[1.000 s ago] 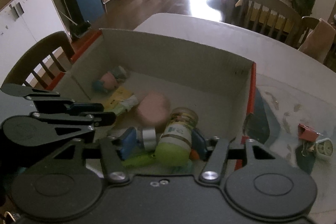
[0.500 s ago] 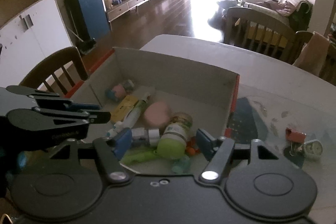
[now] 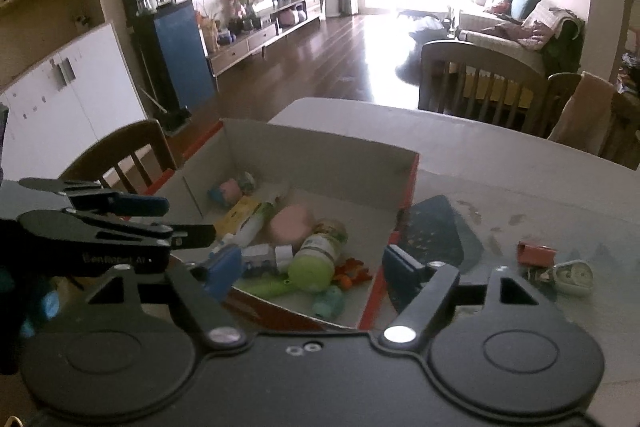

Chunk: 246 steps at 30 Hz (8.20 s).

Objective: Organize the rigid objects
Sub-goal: 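Open the left gripper over the box while the right releases the jar inside, then lift both grippers out of the box toward the clip and tape dispenser, then grasp the red binder clip with the left gripper while the right grasps the correction tape, then carry the binder clip with the left gripper while the right carries the tape into the box, then open the left gripper to drop the clip while the right releases the tape in the box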

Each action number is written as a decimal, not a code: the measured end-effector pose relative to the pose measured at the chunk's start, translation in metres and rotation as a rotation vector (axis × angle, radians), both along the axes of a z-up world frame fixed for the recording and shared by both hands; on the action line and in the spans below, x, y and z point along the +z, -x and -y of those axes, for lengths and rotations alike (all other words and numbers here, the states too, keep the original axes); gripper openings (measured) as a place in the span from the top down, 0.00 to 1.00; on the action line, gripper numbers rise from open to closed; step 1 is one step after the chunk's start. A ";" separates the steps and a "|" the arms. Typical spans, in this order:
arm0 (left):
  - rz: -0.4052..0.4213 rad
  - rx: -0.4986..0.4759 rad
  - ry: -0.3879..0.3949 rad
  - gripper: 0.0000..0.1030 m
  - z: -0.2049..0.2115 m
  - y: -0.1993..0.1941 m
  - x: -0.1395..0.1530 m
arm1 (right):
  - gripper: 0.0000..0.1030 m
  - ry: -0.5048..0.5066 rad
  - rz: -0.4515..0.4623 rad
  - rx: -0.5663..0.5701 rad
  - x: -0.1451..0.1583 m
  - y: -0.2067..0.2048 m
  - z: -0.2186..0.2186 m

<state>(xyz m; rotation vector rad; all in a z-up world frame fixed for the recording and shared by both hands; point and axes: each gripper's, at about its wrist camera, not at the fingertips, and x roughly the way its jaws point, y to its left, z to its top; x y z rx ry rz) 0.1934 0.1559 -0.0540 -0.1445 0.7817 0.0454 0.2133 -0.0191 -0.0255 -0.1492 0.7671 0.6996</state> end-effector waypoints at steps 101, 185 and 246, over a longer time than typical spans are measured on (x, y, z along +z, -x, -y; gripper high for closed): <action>-0.182 -0.019 0.047 0.46 0.274 -0.269 -0.130 | 0.28 0.173 0.005 0.340 -0.160 -0.224 0.218; 0.030 0.056 0.086 0.51 0.021 -0.001 0.020 | 0.28 0.093 0.015 0.041 0.001 0.015 0.019; -0.226 0.031 0.029 0.47 -0.059 -0.092 -0.077 | 0.28 0.276 -0.069 0.092 -0.092 -0.065 -0.088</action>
